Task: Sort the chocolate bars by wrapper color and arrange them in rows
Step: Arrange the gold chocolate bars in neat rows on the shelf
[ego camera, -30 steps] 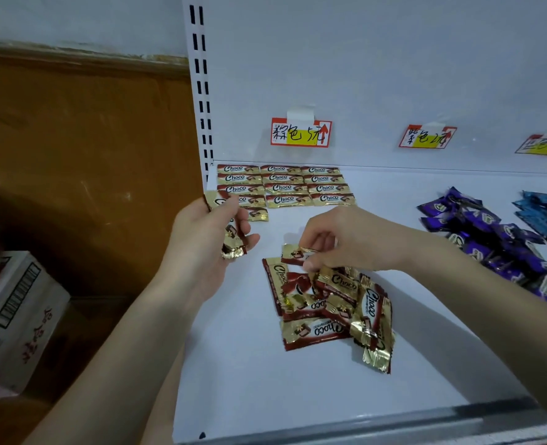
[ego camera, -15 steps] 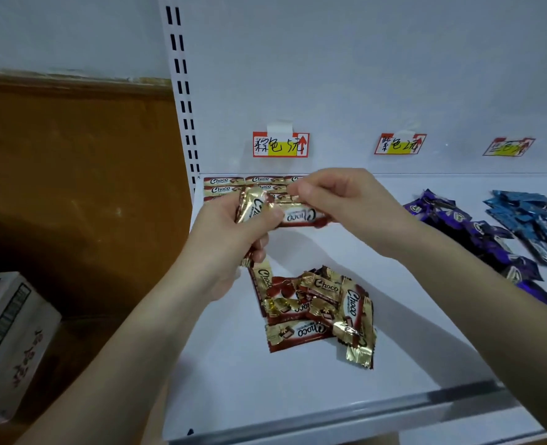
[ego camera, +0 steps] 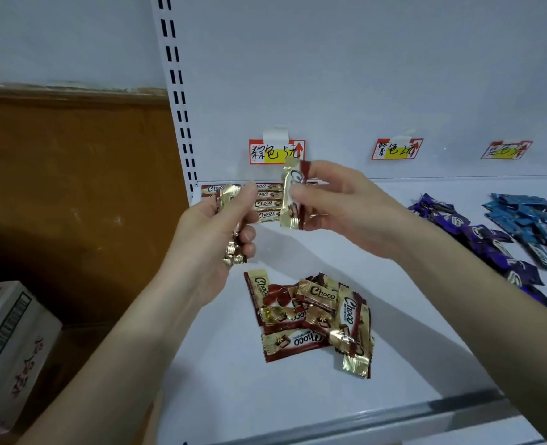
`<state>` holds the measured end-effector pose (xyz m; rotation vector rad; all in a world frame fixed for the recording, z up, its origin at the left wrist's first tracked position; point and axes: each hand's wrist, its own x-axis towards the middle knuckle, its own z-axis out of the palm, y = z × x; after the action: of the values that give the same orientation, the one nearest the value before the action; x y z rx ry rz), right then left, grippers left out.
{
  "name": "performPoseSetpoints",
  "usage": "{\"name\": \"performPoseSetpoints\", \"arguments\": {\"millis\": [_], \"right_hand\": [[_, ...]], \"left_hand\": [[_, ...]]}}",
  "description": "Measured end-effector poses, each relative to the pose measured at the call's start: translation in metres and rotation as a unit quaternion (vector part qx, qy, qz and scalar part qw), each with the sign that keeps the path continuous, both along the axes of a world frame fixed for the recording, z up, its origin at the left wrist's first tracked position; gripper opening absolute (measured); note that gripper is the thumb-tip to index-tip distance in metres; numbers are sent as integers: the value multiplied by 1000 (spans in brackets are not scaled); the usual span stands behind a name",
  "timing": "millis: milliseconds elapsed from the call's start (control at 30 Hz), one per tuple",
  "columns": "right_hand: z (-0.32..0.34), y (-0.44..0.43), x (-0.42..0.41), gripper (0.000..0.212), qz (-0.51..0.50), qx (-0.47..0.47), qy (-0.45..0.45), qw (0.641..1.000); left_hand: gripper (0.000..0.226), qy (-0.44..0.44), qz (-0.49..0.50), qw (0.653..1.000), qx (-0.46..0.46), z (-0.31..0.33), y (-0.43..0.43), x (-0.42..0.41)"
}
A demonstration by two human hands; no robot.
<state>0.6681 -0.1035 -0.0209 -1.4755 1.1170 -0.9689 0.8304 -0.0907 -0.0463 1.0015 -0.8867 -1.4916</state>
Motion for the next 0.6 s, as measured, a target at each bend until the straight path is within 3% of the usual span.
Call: {"name": "performPoseSetpoints", "arguments": {"millis": [133, 267, 433, 600], "right_hand": [[3, 1, 0, 17, 78, -51, 139, 986], [-4, 2, 4, 15, 13, -147, 182, 972], [-18, 2, 8, 26, -9, -339, 317, 886], [-24, -22, -8, 14, -6, -348, 375, 859]], "left_hand": [[12, -34, -30, 999, -16, 1, -2, -1], [9, -42, 14, 999, -24, -2, -7, -4], [3, -27, 32, 999, -9, -7, -9, -4], [11, -6, 32, 998, 44, -11, -6, 6]]}}
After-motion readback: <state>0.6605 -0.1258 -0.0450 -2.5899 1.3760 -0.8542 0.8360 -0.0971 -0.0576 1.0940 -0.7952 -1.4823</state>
